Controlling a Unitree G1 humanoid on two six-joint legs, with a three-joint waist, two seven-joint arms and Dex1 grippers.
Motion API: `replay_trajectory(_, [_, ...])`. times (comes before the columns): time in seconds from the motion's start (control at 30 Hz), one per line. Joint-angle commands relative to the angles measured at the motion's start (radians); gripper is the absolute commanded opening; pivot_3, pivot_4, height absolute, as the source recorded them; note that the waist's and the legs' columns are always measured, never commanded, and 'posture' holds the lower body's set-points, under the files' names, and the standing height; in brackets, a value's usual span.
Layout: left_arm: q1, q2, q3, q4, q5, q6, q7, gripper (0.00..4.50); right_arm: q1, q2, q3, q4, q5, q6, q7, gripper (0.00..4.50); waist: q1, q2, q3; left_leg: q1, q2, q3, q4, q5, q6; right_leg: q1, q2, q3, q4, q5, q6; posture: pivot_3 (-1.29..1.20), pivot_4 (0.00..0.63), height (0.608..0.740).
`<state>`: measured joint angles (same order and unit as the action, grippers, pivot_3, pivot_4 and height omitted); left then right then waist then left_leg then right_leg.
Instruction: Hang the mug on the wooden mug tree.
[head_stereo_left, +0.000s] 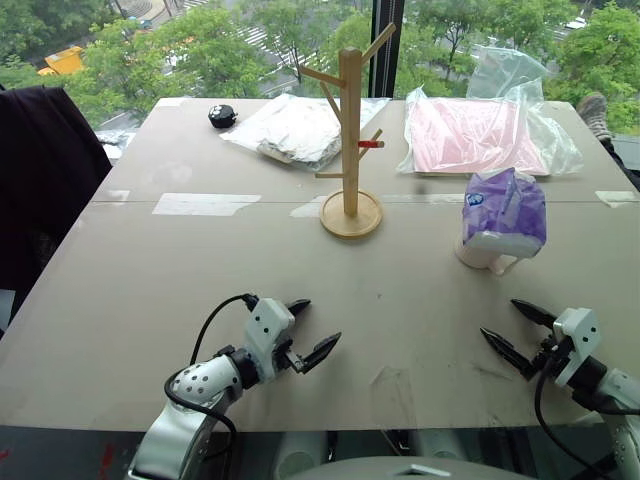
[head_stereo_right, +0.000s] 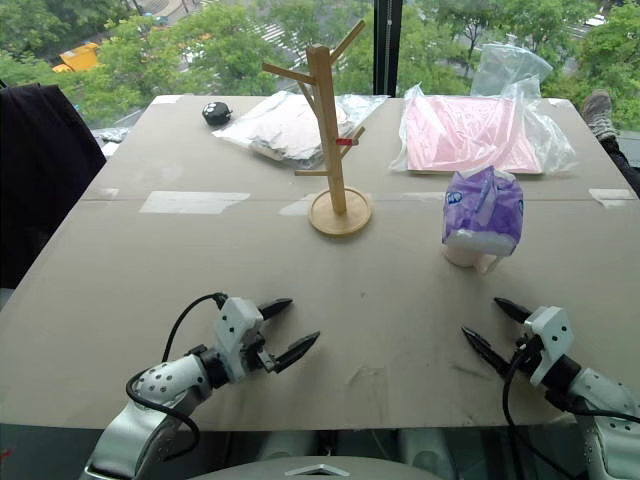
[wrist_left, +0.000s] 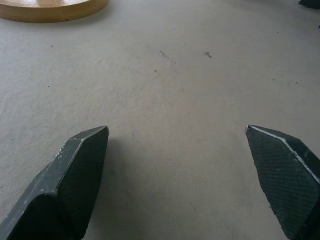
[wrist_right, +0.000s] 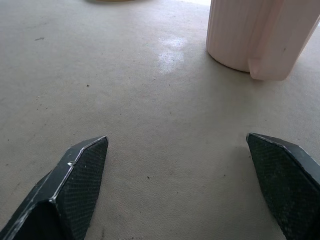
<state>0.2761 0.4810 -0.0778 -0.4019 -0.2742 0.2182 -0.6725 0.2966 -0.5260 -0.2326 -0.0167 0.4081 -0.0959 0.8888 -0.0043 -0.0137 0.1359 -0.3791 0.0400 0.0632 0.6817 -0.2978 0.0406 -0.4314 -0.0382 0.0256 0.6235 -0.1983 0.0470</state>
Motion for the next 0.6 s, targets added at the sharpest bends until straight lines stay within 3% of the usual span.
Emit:
replay_trajectory(0.03, [0.034, 0.002, -0.005, -0.004, 0.0, -0.027, -0.014, 4.5, 0.003, -0.012, -0.019, -0.014, 0.016, 0.004, 0.009, 4.47, 0.0, 0.0, 0.0, 0.0, 0.0, 0.0, 0.0, 0.0, 0.0, 0.0, 0.0, 0.0, 0.0, 0.0, 0.0, 0.0, 0.15, 0.74])
replay_trajectory(0.6, [0.098, 0.043, 0.014, 0.014, -0.025, -0.073, -0.066, 4.5, 0.048, 0.0, -0.003, -0.067, 0.015, 0.025, -0.002, 4.47, -0.004, 0.001, 0.0, 0.0, 0.001, 0.0, 0.0, 0.0, 0.0, -0.001, 0.0, 0.0, 0.0, 0.0, 0.0, 0.0, 0.15, 0.74])
